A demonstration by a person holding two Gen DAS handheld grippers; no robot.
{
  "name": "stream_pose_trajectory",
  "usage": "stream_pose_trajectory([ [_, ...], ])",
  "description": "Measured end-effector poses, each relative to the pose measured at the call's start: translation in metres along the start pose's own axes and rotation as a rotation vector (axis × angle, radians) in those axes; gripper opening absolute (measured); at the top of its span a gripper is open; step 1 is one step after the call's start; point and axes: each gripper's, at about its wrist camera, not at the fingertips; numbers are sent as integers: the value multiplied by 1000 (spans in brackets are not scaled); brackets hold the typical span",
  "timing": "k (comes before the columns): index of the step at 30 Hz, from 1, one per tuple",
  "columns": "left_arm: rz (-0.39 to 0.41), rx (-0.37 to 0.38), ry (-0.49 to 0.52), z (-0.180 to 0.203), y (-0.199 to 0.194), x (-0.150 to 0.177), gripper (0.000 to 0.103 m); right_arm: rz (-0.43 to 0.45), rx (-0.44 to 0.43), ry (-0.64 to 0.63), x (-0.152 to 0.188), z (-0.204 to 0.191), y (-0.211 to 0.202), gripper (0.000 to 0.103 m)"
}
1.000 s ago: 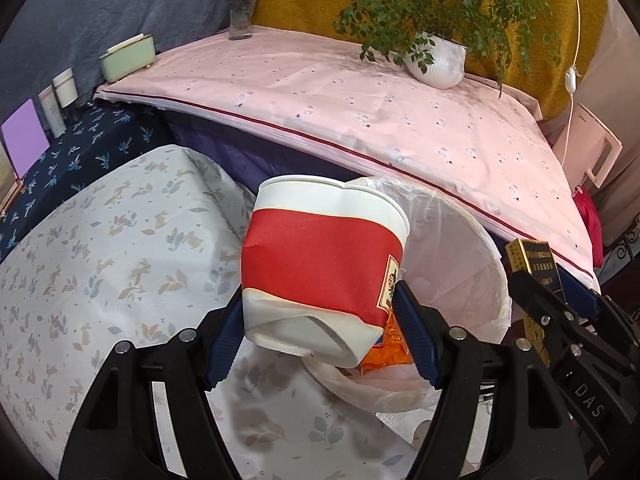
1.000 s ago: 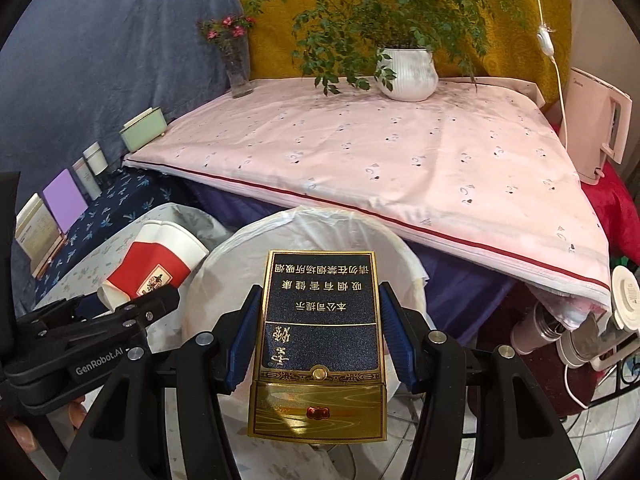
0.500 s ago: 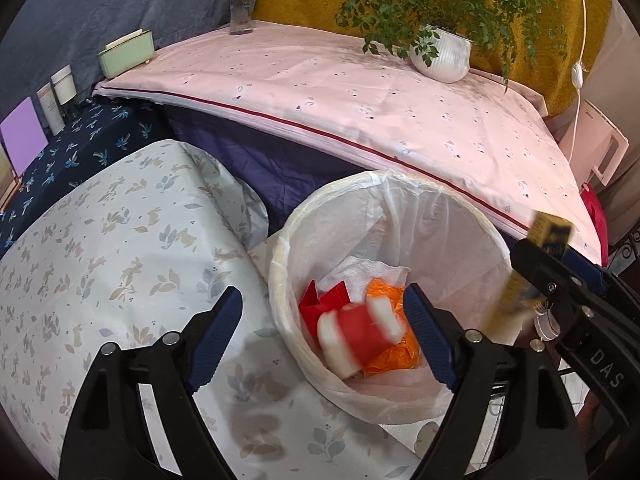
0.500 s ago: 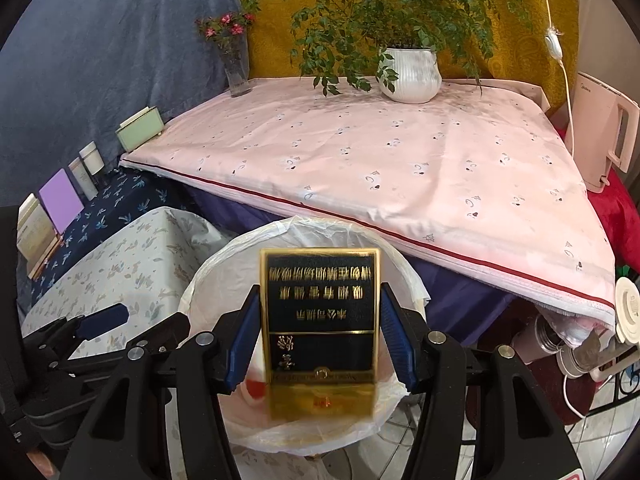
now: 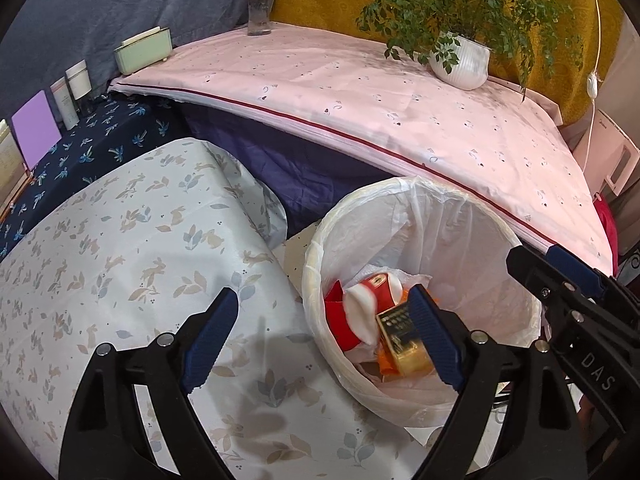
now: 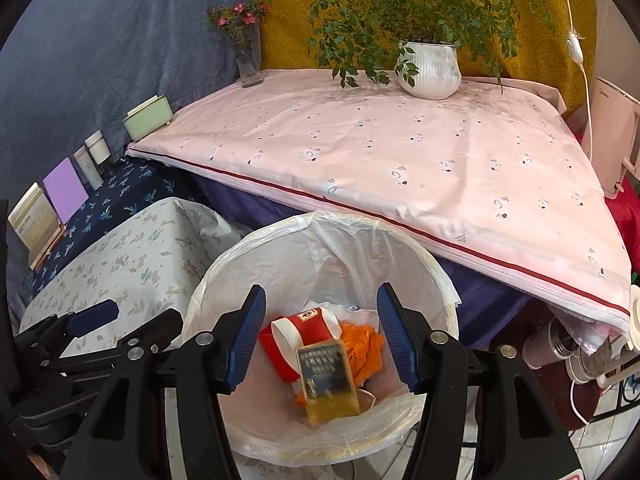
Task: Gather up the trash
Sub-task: 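Open both grippers to drop the cup and box into the wastebasket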
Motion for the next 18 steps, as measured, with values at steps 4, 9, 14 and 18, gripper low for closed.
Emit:
stream_pose_trajectory([
  [4, 3, -5, 3, 2, -2, 1, 82, 0, -1, -10, 2, 0, -4, 57],
  [9, 12, -13, 8, 8, -8, 5, 83, -1, -1, -33, 7, 1, -12, 63],
  [14, 25, -29, -1, 10, -17, 11, 89, 3, -4, -57, 13, 4, -26, 72],
  [18, 29, -36, -7, 11, -25, 18, 90, 0, -24, -53, 17, 11, -37, 77],
])
Point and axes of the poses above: each gripper's, at about its wrist camera, not at the fingertips, and y roughly the way its jaws point, z to its right, x to its underside, and after that the axes turned 11 degrees about x, right-handed
